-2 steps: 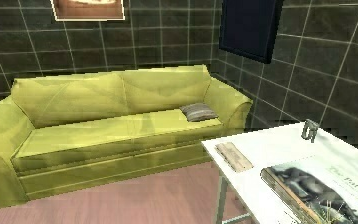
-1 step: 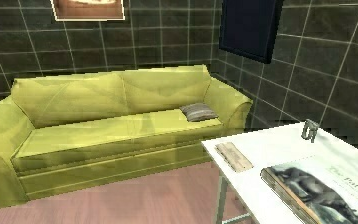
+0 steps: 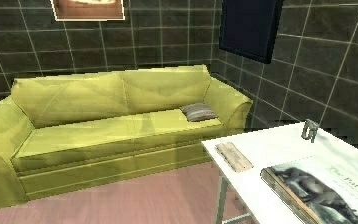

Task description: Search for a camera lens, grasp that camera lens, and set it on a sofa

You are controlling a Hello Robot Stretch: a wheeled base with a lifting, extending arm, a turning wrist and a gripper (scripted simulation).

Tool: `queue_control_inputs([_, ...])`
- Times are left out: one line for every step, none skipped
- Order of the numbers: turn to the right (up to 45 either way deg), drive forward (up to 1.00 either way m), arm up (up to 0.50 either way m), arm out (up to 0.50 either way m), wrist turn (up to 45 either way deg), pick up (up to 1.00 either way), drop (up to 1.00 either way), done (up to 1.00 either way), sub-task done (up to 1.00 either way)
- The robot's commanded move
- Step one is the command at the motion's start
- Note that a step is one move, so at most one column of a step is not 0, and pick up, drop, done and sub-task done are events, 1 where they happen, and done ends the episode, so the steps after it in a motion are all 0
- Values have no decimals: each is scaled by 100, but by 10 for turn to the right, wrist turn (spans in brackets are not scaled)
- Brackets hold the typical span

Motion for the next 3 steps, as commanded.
queue_control_inputs([-450,0,0,0,0,0,0,0,0])
queue_control_inputs([-450,0,0,0,0,0,0,0,0])
queue_control_inputs([-150,0,0,0,0,0,0,0,0])
